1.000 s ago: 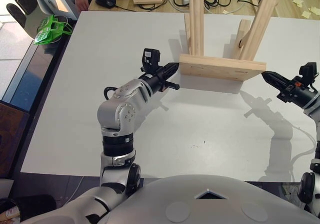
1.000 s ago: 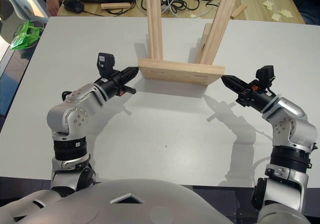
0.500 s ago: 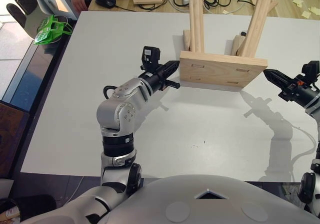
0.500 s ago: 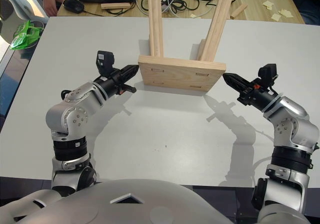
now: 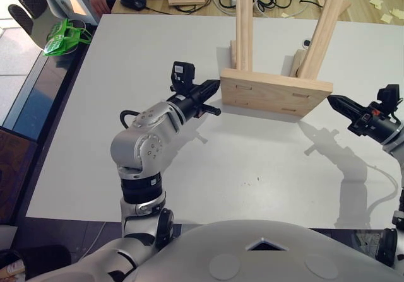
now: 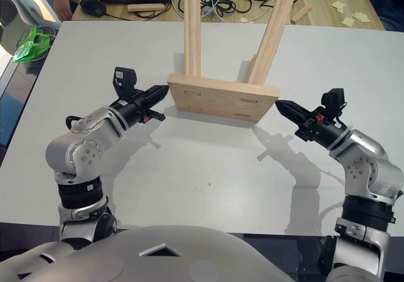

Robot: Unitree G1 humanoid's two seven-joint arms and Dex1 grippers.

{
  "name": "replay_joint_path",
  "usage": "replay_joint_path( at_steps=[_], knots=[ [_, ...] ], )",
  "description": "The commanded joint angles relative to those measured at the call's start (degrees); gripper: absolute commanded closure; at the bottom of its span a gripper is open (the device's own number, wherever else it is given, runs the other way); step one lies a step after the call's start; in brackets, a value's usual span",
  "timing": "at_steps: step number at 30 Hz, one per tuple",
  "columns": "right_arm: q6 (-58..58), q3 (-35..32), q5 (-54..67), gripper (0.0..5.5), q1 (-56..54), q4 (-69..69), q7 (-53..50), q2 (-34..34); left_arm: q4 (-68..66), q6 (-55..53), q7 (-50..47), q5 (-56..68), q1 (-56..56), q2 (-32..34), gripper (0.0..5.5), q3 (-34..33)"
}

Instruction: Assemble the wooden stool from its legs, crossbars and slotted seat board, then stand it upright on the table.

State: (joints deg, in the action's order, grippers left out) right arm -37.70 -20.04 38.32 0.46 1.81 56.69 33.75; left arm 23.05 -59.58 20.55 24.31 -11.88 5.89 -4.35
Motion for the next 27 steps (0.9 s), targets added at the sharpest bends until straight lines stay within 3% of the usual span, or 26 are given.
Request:
replay_joint_path(
  at_steps=[1,15,27],
  knots=[
    [-2.86,2.50,5.24,5.50,2.21,6.68,1.26,-2.31,3.66,-3.57,5.72,7.87,0.85,-0.43,5.45,3.82],
    [-3.22,-1.01,8.08,5.50,8.92,9.93,-1.33,-1.74,9.57,-6.31,7.23,14.67,6.97,8.92,5.45,0.17],
    [-1.92,-0.94,7.58,5.50,8.07,8.42,-2.14,-1.58,9.11,-4.48,4.69,16.28,5.06,7.65,5.45,-1.12]
  ],
)
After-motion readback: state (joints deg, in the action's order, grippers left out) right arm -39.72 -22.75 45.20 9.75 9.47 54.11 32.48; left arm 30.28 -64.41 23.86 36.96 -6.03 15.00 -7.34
